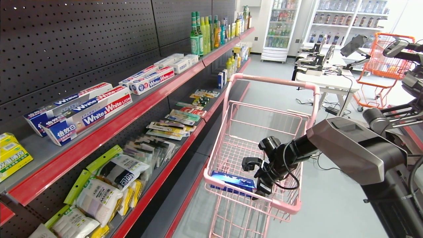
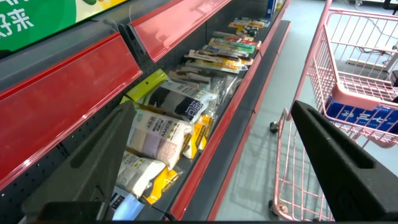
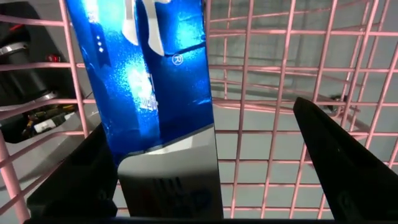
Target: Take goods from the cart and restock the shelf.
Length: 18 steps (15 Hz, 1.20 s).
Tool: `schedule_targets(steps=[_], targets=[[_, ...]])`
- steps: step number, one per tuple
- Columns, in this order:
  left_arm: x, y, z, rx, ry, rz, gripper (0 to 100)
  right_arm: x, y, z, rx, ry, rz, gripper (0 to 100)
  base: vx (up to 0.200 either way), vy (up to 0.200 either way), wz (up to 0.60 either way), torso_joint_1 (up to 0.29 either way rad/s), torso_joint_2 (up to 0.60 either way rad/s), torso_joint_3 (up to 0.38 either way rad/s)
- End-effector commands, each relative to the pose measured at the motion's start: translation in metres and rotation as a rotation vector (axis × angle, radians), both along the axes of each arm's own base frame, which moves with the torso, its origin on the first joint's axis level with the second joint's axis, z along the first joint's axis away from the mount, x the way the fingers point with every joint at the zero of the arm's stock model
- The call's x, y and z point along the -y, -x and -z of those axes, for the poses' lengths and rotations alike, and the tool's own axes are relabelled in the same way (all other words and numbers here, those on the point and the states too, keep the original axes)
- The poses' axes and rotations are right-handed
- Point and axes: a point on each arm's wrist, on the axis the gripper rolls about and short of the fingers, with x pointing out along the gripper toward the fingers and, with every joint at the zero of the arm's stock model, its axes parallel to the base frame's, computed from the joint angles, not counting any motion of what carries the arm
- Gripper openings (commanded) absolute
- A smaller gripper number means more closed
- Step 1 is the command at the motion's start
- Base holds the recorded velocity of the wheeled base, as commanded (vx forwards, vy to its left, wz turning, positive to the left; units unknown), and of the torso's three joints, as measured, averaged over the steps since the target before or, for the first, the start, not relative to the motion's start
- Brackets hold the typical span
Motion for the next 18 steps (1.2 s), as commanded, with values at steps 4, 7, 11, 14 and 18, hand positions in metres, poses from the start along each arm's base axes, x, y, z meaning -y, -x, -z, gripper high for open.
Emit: schedule_targets(steps=[4,7,11,14,18], targets=[[0.0,0.0,0.0,0.0,0.001,0.0,100,0.0,0.001,0.001,-0.007,0.0,-0.001,0,0.0,0.0,0.0,0.0,0.0,0.0],[0.0,0.0,0.0,0.001,0.0,0.0,100,0.001,0.001,0.001,-0.011,-0.002,0.008,0,0.0,0.0,0.0,0.0,0.0,0.0],[0.0,0.0,0.0,0.0,0.0,0.0,100,0.006,-0.002,-0.009,-0.002,-0.018,0.063,0,0.0,0.0,0.0,0.0,0.0,0.0],[0.0,0.0,0.0,0.0,0.0,0.0,100,0.018,-0.006,-0.042,0.067,-0.019,0.119,0,0.0,0.0,0.0,0.0,0.0,0.0],[0.0,0.0,0.0,0.0,0.001,0.0,100,0.036,0.002,-0.077,0.104,-0.007,0.231,0,0.0,0.0,0.0,0.0,0.0,0.0]])
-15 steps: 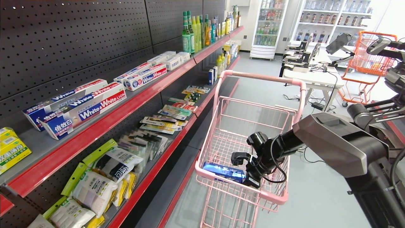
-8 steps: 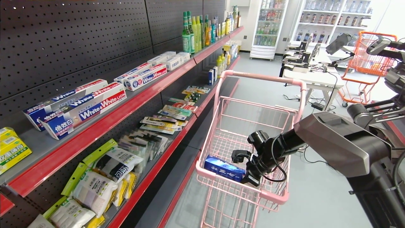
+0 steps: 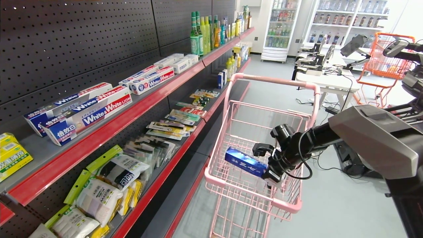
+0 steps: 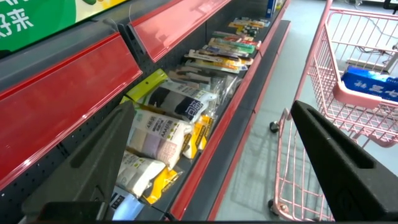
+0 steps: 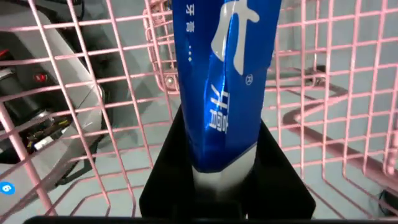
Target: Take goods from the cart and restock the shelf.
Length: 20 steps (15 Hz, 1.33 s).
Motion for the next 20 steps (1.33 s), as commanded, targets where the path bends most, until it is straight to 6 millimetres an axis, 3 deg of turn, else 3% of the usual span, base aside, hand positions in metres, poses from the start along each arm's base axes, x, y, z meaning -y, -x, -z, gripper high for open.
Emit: schedule_targets(steps=[1,4,5,6,8,17,18,20], targets=[[0.0,0.0,0.0,0.0,0.0,0.0,100,0.01,0.006,-0.038,0.059,-0.018,0.082,0,0.0,0.0,0.0,0.0,0.0,0.0],[0.0,0.0,0.0,0.0,0.0,0.0,100,0.019,0.012,-0.076,0.109,-0.075,0.216,0,0.0,0.0,0.0,0.0,0.0,0.0],[0.0,0.0,0.0,0.0,0.0,0.0,100,0.022,0.015,-0.1,0.153,-0.11,0.267,0,0.0,0.0,0.0,0.0,0.0,0.0],[0.0,0.0,0.0,0.0,0.0,0.0,100,0.026,0.022,-0.124,0.208,-0.133,0.326,0,0.0,0.0,0.0,0.0,0.0,0.0],[0.0,0.0,0.0,0.0,0.0,0.0,100,0.033,0.042,-0.152,0.28,-0.185,0.427,0,0.0,0.0,0.0,0.0,0.0,0.0],[0.0,0.0,0.0,0.0,0.0,0.0,100,0.072,0.171,-0.22,0.541,-0.325,0.855,0,0.0,0.0,0.0,0.0,0.0,0.0],[0.0,0.0,0.0,0.0,0.0,0.0,100,0.076,0.2,-0.231,0.572,-0.327,0.863,0,0.0,0.0,0.0,0.0,0.0,0.0],[0.0,0.0,0.0,0.0,0.0,0.0,100,0.086,0.237,-0.239,0.634,-0.34,0.89,0,0.0,0.0,0.0,0.0,0.0,0.0]])
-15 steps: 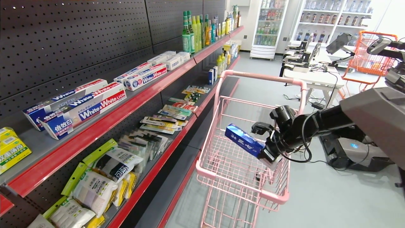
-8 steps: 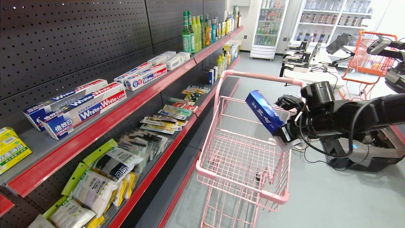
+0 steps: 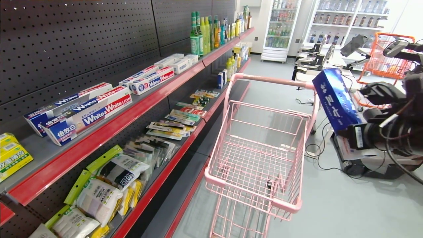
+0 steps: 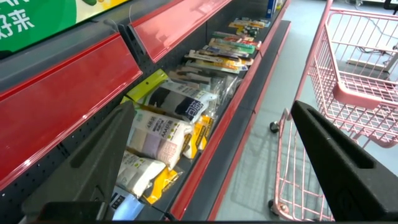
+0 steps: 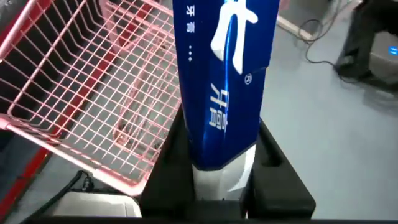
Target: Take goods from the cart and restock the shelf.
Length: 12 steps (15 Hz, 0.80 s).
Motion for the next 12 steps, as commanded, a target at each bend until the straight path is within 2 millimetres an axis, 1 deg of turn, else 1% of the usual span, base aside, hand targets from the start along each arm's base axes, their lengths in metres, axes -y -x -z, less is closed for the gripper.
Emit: schedule_targets(steps=[1,2,3,4,5,6,8,11,12], targets=[[0.0,0.0,0.0,0.0,0.0,0.0,100,0.017,0.07,-0.016,0.123,0.004,0.056,0,0.0,0.0,0.0,0.0,0.0,0.0],[0.0,0.0,0.0,0.0,0.0,0.0,100,0.023,0.09,-0.007,0.126,0.046,0.066,0,0.0,0.0,0.0,0.0,0.0,0.0],[0.0,0.0,0.0,0.0,0.0,0.0,100,0.026,0.112,-0.002,0.155,0.076,0.054,0,0.0,0.0,0.0,0.0,0.0,0.0],[0.0,0.0,0.0,0.0,0.0,0.0,100,0.029,0.13,0.001,0.181,0.088,0.064,0,0.0,0.0,0.0,0.0,0.0,0.0],[0.0,0.0,0.0,0.0,0.0,0.0,100,0.029,0.137,0.002,0.195,0.099,0.056,0,0.0,0.0,0.0,0.0,0.0,0.0],[0.0,0.0,0.0,0.0,0.0,0.0,100,0.031,0.158,0.006,0.249,0.129,0.055,0,0.0,0.0,0.0,0.0,0.0,0.0],[0.0,0.0,0.0,0.0,0.0,0.0,100,0.033,0.175,0.011,0.288,0.139,0.104,0,0.0,0.0,0.0,0.0,0.0,0.0],[0.0,0.0,0.0,0.0,0.0,0.0,100,0.035,0.182,0.012,0.309,0.146,0.144,0,0.0,0.0,0.0,0.0,0.0,0.0],[0.0,0.0,0.0,0.0,0.0,0.0,100,0.036,0.183,0.015,0.301,0.15,0.162,0,0.0,0.0,0.0,0.0,0.0,0.0]])
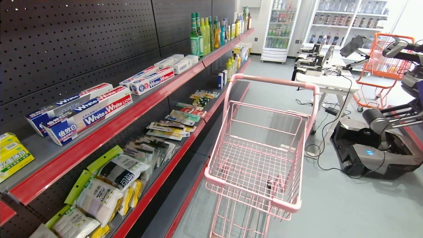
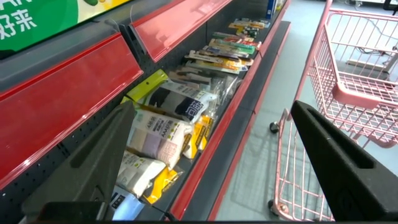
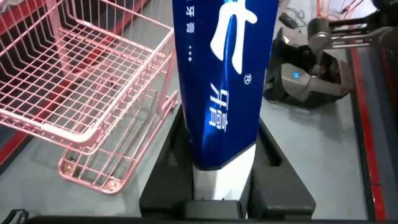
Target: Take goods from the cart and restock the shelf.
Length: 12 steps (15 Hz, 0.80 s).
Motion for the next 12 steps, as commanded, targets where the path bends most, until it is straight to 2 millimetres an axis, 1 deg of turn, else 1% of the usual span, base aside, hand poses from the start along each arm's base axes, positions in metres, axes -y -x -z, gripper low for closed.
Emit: schedule_targets(steps=[1,2,4,9,12], targets=[[0.0,0.0,0.0,0.0,0.0,-0.001,100,0.0008,0.009,0.0036,0.025,0.001,0.017,0,0.0,0.0,0.0,0.0,0.0,0.0],[0.0,0.0,0.0,0.0,0.0,-0.001,100,0.0006,0.0094,0.0077,0.012,0.009,0.008,0,0.0,0.0,0.0,0.032,-0.07,-0.046],[0.0,0.0,0.0,0.0,0.0,-0.001,100,0.0006,0.0096,0.0107,0.003,0.009,0.008,0,0.0,0.0,0.0,0.161,-0.35,-0.197],[0.0,0.0,0.0,0.0,0.0,-0.001,100,-0.0001,0.0051,0.0081,0.001,0.004,-0.027,0,0.0,0.0,0.0,0.252,-0.56,-0.305],[0.0,0.0,0.0,0.0,0.0,-0.001,100,0.0001,0.0051,0.0086,-0.004,0.019,-0.028,0,0.0,0.0,0.0,0.206,-0.43,-0.238]])
